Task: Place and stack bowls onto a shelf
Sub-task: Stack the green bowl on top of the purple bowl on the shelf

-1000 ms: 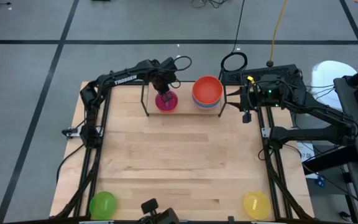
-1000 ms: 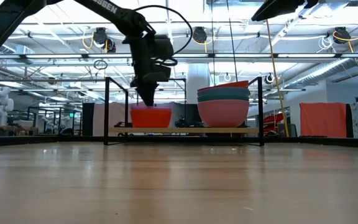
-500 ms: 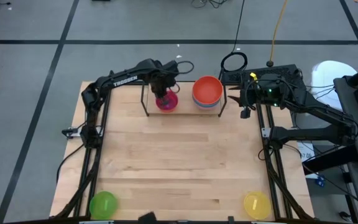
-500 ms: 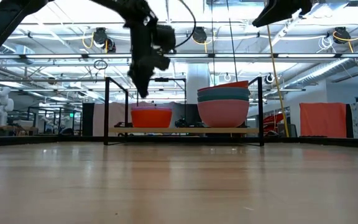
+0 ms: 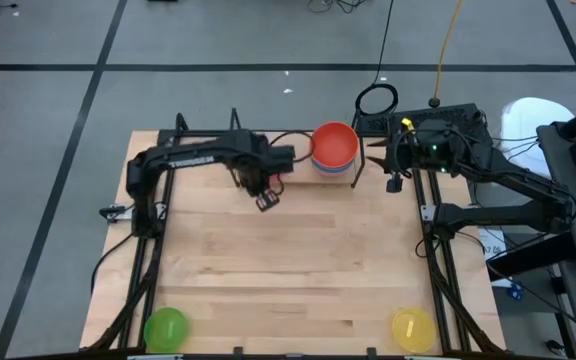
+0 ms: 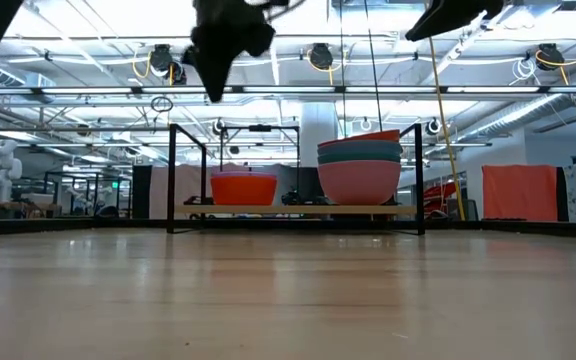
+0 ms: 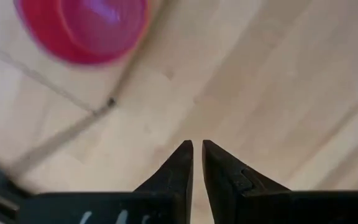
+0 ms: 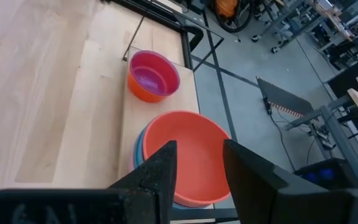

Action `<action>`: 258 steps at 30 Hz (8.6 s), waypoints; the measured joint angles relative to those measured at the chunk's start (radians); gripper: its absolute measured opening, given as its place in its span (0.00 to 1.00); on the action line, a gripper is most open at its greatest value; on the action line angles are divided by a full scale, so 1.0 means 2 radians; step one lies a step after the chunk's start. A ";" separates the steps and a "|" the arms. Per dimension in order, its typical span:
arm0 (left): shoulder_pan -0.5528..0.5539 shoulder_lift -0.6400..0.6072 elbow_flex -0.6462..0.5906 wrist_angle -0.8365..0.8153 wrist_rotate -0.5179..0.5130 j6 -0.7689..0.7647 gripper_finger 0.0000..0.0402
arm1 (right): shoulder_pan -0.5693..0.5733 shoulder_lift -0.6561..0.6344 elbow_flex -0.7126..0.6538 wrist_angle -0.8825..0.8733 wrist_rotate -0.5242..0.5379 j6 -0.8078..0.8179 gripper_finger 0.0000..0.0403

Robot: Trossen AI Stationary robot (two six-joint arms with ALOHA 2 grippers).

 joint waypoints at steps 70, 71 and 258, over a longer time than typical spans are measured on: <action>-0.489 -0.118 -0.220 0.075 0.080 -0.863 0.21 | 0.111 0.000 0.000 0.094 0.001 -0.001 0.31; -0.500 -0.118 -0.220 0.078 0.080 -0.896 0.21 | 0.111 0.000 0.000 0.094 0.001 -0.001 0.31; 0.116 0.055 -0.018 0.170 0.070 0.180 0.01 | 0.111 -0.002 0.000 0.143 0.081 -0.039 0.31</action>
